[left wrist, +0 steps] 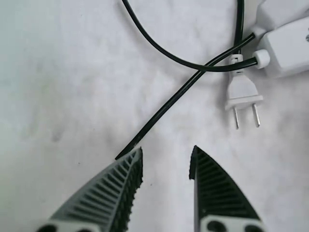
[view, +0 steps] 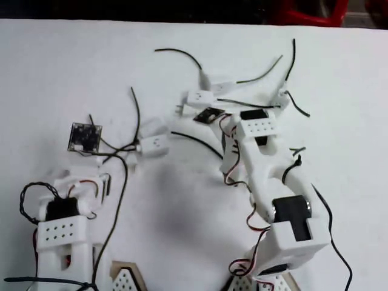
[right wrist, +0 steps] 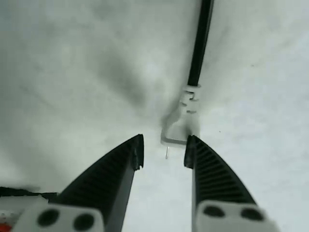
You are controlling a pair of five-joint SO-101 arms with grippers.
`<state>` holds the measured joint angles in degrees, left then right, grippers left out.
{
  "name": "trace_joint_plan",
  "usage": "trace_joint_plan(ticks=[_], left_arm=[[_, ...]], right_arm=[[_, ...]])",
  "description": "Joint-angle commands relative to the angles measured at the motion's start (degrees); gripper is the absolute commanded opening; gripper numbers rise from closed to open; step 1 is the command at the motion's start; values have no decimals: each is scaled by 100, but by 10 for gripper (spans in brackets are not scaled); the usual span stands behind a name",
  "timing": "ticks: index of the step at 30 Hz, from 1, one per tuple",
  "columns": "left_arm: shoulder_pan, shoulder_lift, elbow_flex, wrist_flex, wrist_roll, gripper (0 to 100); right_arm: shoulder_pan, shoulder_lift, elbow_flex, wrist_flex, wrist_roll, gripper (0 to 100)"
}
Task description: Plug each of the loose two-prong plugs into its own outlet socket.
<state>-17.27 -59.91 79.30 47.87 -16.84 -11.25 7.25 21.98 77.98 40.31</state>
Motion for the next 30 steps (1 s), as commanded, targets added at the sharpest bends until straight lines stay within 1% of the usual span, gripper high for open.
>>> trace_joint_plan(ticks=[1,4,7,15,21,25,30], left_arm=[[-31,-110,-18,-97,-35,170],[-31,-110,-18,-97,-35,170],[-31,-110,-18,-97,-35,170],[-31,-110,-18,-97,-35,170],[-22,-110,-18,-97,-35,170],[-22,-110,-18,-97,-35,170],[-22,-110,-18,-97,-35,170]], right_arm=[[-40,136,-79,-198,62,131],[-4,435,53,-611,62,131],[4,629,62,-743,62,129],[13,646,35,-1007,62,15],[-31,646,18,-884,62,19],[-13,646,-299,-347,53,95],[-13,664,-571,-180,53,54]])
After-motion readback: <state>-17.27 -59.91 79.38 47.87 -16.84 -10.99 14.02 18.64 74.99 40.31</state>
